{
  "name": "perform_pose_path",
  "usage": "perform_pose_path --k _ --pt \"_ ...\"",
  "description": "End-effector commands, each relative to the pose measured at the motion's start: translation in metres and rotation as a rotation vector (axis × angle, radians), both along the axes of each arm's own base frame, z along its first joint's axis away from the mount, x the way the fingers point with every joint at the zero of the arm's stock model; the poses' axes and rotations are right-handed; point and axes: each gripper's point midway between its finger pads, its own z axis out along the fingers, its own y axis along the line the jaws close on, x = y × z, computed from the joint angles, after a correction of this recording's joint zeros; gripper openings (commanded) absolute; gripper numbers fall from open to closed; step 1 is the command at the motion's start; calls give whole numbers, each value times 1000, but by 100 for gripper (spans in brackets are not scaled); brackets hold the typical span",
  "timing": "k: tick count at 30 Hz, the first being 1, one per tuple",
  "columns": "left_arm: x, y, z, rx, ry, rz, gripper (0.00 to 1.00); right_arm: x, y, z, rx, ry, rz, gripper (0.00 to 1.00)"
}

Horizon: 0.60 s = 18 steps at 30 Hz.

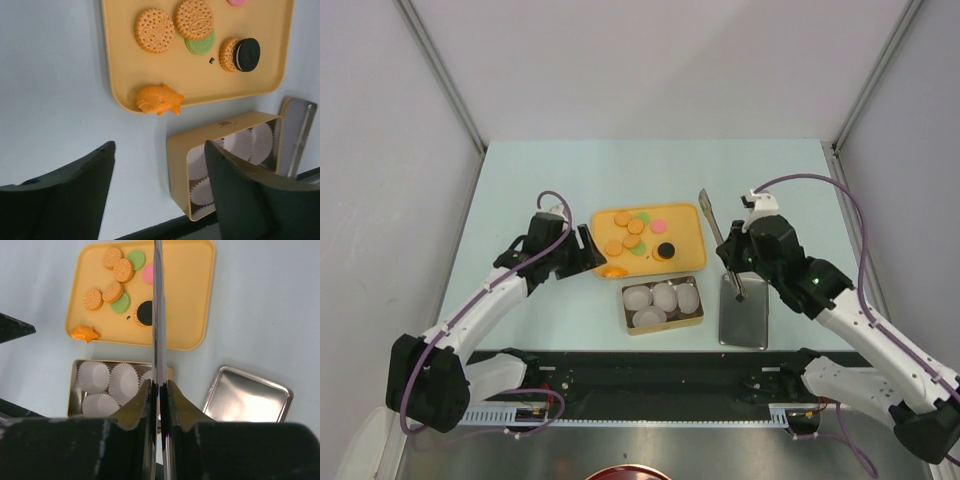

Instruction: Pack the cookies

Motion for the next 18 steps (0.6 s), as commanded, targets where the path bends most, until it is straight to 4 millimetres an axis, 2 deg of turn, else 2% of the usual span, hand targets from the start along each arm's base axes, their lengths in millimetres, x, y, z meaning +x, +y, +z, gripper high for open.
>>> perform_pose_path --k 1,2,3,4,5,6,8,9,12,13,16,18 --pt "9 -5 17 -92 -48 94 52 -13 1 1 54 16 -25 0" --pt "6 -7 14 -115 -44 104 44 -18 3 -2 37 34 8 0" --pt "6 -8 20 -160 -53 135 35 -22 11 -3 38 44 52 0" --pt "3 -13 24 -196 -63 116 25 -25 14 -5 40 44 74 0" --pt "4 -18 29 -220 -82 98 9 -27 20 1 65 24 106 0" --pt "4 -19 34 -214 -103 64 0 -29 23 -1 77 24 122 0" --pt "-1 -30 46 -231 -117 -39 1 -33 30 0 84 25 173 0" --pt "-3 -30 46 -211 -120 -68 0 -32 33 -1 66 39 187 0" --pt "-9 -31 48 -210 -131 -105 0 -39 32 -23 -50 124 218 0" --pt "-8 -32 56 -226 -163 -108 16 -41 33 -22 -66 121 224 0" --pt "-11 -33 58 -255 -183 -106 41 -48 39 -24 -93 112 226 0" --pt "-10 -31 56 -245 -180 -91 39 -46 36 -27 -108 108 172 0"
